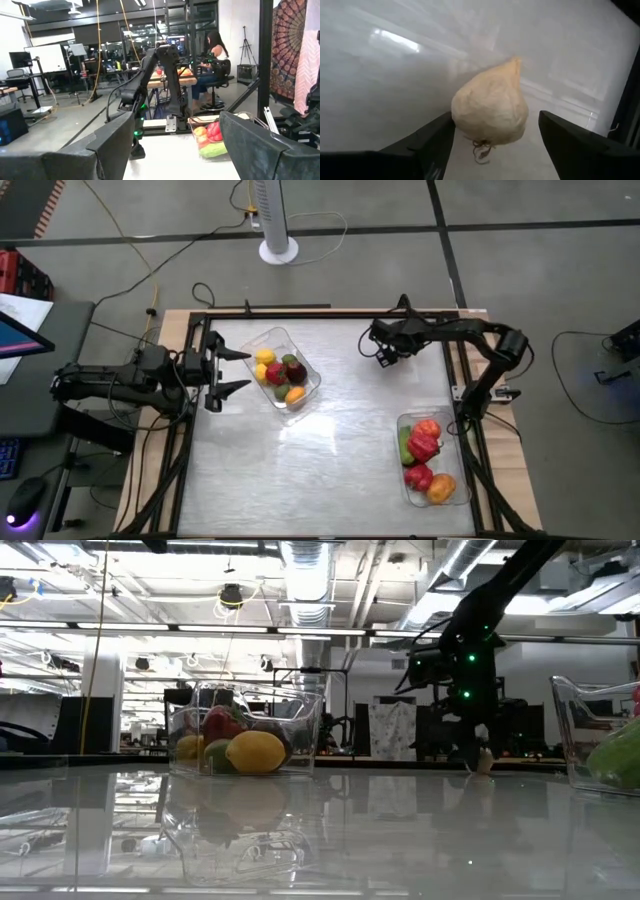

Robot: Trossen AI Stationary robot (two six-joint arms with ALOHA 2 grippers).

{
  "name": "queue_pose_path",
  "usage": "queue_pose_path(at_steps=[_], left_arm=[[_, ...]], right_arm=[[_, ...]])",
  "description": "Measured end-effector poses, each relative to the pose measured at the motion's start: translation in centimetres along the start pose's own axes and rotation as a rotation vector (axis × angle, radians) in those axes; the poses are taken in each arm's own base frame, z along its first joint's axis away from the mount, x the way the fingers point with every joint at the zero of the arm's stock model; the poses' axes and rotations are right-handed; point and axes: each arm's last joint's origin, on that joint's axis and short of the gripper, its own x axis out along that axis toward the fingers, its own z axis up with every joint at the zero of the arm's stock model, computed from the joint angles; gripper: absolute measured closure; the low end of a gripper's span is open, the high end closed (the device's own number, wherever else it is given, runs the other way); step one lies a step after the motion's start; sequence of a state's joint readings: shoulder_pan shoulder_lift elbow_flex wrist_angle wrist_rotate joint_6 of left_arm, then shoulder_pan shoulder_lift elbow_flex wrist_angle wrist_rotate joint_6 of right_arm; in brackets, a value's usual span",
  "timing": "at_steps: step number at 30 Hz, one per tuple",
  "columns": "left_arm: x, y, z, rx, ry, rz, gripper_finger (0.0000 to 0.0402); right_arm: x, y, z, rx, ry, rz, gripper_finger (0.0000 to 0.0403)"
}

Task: Sort produce into baskets
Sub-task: Put the white garlic into the bottom transparent bin

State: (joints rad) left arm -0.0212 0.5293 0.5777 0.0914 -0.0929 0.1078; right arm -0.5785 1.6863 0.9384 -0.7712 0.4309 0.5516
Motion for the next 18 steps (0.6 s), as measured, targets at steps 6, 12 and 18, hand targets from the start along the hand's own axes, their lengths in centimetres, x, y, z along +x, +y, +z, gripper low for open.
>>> queue_pose_path(at_steps=[6, 12, 18], left_arm=[[-0.01, 0.0, 0.01, 0.001, -0.001, 0.0, 0.0123], [-0.01, 0.0, 0.01, 0.001, 0.0, 0.0, 0.0123], [0.0, 0.0, -0.04, 0.003, 0.004, 0.0, 0.0123]], right_arm=[[-0.01, 0.34, 0.38, -0.007, -0.051, 0.013, 0.0131], [-0.01, 0.57, 0.7, -0.018, -0.082, 0.031, 0.0173], [-0.36, 1.0, 0.3, -0.057, -0.079, 0.038, 0.0209]])
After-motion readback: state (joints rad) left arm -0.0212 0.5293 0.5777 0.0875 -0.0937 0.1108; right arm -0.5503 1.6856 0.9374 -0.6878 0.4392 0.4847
